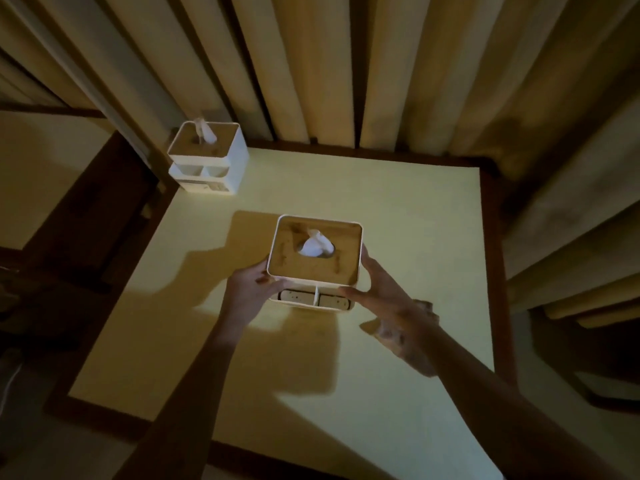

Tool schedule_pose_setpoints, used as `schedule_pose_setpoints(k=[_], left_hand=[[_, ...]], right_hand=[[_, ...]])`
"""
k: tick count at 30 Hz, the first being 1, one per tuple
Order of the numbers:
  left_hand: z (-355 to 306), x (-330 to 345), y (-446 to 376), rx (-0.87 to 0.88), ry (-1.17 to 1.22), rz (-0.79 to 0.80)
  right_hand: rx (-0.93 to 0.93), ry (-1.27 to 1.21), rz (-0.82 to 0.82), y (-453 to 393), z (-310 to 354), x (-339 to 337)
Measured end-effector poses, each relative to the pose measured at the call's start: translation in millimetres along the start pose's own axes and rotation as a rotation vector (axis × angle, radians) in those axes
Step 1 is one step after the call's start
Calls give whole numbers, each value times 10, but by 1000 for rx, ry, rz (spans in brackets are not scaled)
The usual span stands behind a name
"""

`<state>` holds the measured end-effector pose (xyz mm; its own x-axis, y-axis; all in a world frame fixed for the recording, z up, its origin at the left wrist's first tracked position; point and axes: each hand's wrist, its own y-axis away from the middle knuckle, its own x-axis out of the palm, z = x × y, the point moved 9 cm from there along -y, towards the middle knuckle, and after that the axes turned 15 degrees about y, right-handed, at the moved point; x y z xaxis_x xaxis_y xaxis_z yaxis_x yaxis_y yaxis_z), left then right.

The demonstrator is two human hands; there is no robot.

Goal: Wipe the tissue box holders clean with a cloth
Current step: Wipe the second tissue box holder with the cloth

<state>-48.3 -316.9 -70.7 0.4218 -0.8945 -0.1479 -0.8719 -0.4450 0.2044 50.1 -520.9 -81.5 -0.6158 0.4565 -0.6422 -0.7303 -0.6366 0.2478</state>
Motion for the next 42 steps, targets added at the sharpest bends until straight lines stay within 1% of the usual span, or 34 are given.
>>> schedule_pose_setpoints(k=[4,9,11,15,20,24,27,33,42], left_hand=[[-365,353,-359,52,60,12],[-730,1118,-935,111,43,89],[-837,1434,-1127,131,37,96],[-887,1962,-1414,130,18,107],[-762,2300,-1705,92,-30,123],[-662,2393,-1849,85,-65,116],[-577,2432,-1905,62,-69,110],[-481,2457,-2000,27,-65,108],[-563,2483,-2098,30,-95,124]], right_hand=[[-30,-109,-130,-89,4,-635],[28,-188,-249,-235,-374,-1464],[66,-223,-265,-328,-559,-1748],[114,-244,-243,-526,-913,-2132],[150,-243,-208,-719,-1249,-2224],[164,-236,-190,-841,-1417,-2223],[186,-275,-180,-891,-1525,-2198],[212,-300,-158,-955,-1646,-2122],[224,-274,-136,-1123,-1632,-2161]])
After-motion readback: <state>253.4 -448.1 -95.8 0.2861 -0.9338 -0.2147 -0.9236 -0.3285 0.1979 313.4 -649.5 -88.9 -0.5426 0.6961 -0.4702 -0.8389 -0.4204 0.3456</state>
